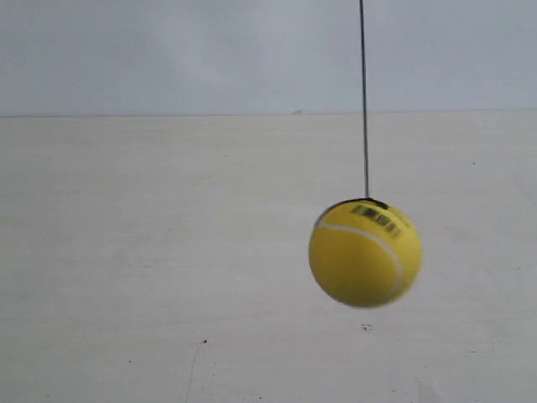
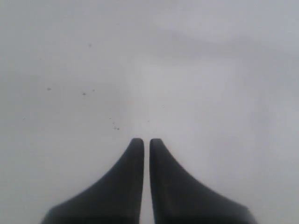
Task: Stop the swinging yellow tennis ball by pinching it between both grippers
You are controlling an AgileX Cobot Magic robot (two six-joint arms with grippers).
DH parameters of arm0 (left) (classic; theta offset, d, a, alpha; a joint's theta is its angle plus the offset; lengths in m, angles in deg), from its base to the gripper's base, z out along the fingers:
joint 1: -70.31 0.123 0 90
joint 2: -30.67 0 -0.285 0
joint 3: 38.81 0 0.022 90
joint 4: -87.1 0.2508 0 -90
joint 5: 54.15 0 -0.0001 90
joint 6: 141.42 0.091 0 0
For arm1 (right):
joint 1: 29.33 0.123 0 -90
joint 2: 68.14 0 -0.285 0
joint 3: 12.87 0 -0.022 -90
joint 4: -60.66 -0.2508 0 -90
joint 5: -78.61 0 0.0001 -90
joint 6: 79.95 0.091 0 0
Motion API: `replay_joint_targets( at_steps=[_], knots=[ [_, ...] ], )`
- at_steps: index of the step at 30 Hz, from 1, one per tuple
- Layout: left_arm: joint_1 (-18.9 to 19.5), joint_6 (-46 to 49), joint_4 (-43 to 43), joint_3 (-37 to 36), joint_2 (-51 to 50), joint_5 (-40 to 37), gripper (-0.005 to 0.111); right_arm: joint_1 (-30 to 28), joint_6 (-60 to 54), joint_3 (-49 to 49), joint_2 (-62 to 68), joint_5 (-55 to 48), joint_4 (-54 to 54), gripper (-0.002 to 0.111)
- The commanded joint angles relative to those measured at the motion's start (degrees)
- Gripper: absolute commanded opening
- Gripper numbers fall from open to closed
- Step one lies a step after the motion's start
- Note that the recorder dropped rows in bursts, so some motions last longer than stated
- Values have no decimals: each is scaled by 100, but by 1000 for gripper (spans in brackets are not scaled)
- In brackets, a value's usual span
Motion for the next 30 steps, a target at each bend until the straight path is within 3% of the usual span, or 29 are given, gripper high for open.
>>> replay_joint_targets(
  at_steps=[1, 9, 21, 30],
  knots=[
    [-44, -521, 551, 604, -624, 299, 5, 254, 219, -719, 594, 321, 710, 0],
    [-44, -521, 965, 1571, -2034, 315, 5, 654, 276, -1902, 2376, -489, 1704, 0],
    [-44, -568, 1954, 2168, -4273, 870, 5, 763, -580, -1905, 4259, -1436, 1743, 0],
    [-44, -369, 2238, 2493, -5004, 883, 5, 2176, -1383, -1755, 4481, -1804, 1743, 0]
  ],
)
